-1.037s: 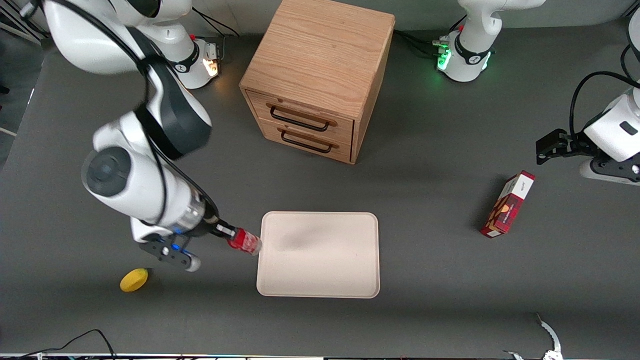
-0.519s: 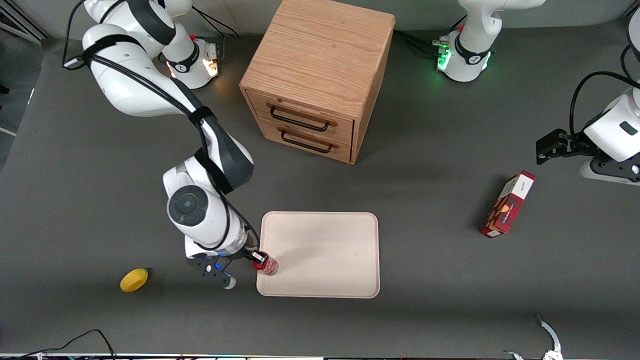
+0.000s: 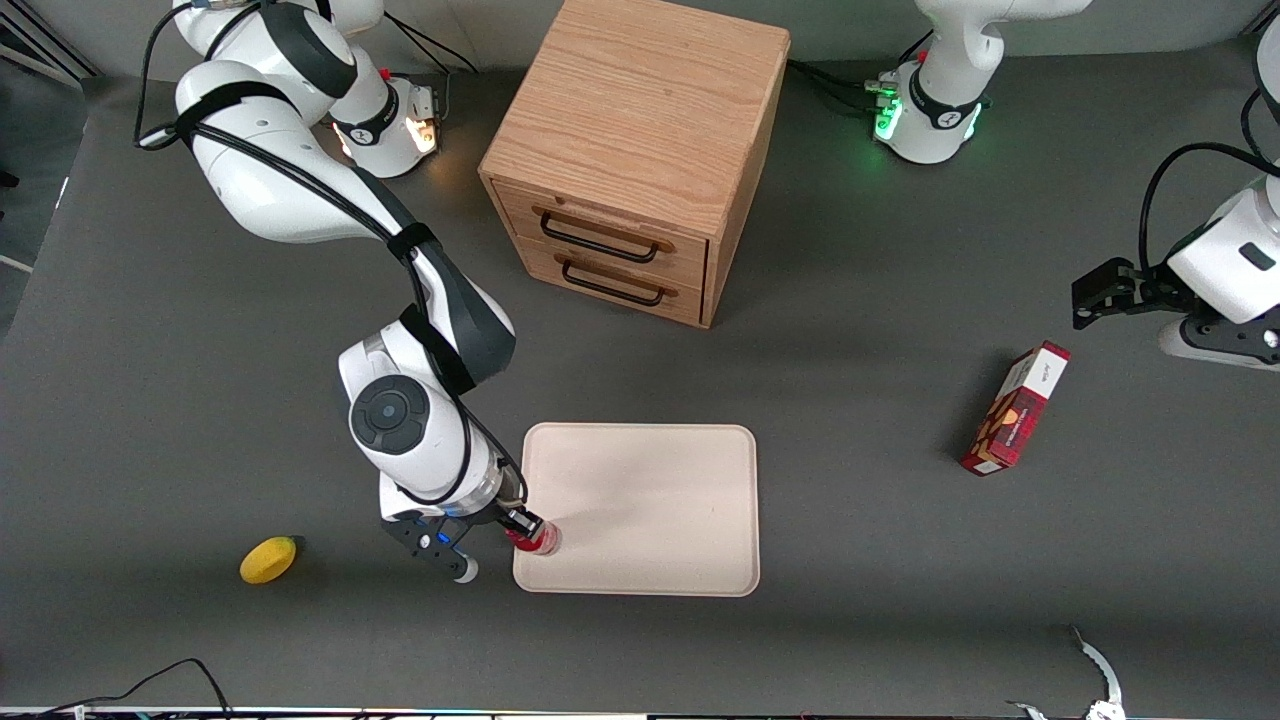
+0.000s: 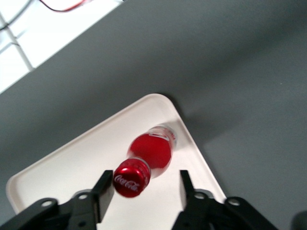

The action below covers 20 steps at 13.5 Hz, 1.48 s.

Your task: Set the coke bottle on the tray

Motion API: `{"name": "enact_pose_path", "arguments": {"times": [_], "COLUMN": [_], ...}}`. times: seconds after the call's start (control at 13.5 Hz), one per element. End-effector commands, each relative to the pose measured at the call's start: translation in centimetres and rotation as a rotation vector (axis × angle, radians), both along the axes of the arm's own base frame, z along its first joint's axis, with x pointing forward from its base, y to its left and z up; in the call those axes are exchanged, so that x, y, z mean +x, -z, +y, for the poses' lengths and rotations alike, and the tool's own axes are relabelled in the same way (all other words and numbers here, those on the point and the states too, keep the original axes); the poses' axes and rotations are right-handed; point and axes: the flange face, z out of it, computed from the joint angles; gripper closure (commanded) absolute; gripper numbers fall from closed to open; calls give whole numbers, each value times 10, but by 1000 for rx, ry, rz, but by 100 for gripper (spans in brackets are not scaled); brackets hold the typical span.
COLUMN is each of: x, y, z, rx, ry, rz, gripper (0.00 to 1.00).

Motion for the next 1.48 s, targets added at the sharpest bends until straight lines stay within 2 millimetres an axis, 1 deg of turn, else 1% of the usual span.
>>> {"name": "enact_pose_path", "arguments": {"times": [0.0, 0.07, 0.22, 0.3, 0.37, 0.44, 0.52, 0.59, 0.67, 0.74, 0.81, 0.89, 0.96, 1.04, 1.11, 1.19, 1.33, 1.41], "x": [-23, -47, -105, -136, -162, -180, -195, -208, -220, -228, -235, -238, -241, -243, -246, -245, -244, -239], "y": [-92, -134, -220, -253, -282, -306, -320, -327, -327, -320, -311, -294, -276, -259, -249, -245, -250, -252], "z": [6, 9, -14, -31, -49, -76, -110, -142, -172, -204, -230, -249, -261, -265, -266, -265, -269, -281], "rx": [-40, -93, -188, -226, -210, -188, -188, -162, -139, -119, -103, -87, -85, -86, -92, -93, -85, -76], "ry": [-30, -106, -212, -270, -312, -337, -348, -366, -379, -388, -406, -411, -400, -389, -398, -418, -397, -377], "rz": [-33, -31, -23, 5, 52, 83, 108, 120, 129, 141, 135, 130, 121, 104, 92, 98, 122, 132], "gripper": [0, 0, 0, 0, 0, 0, 0, 0, 0, 0, 0, 0, 0, 0, 0, 0, 0, 0]}}
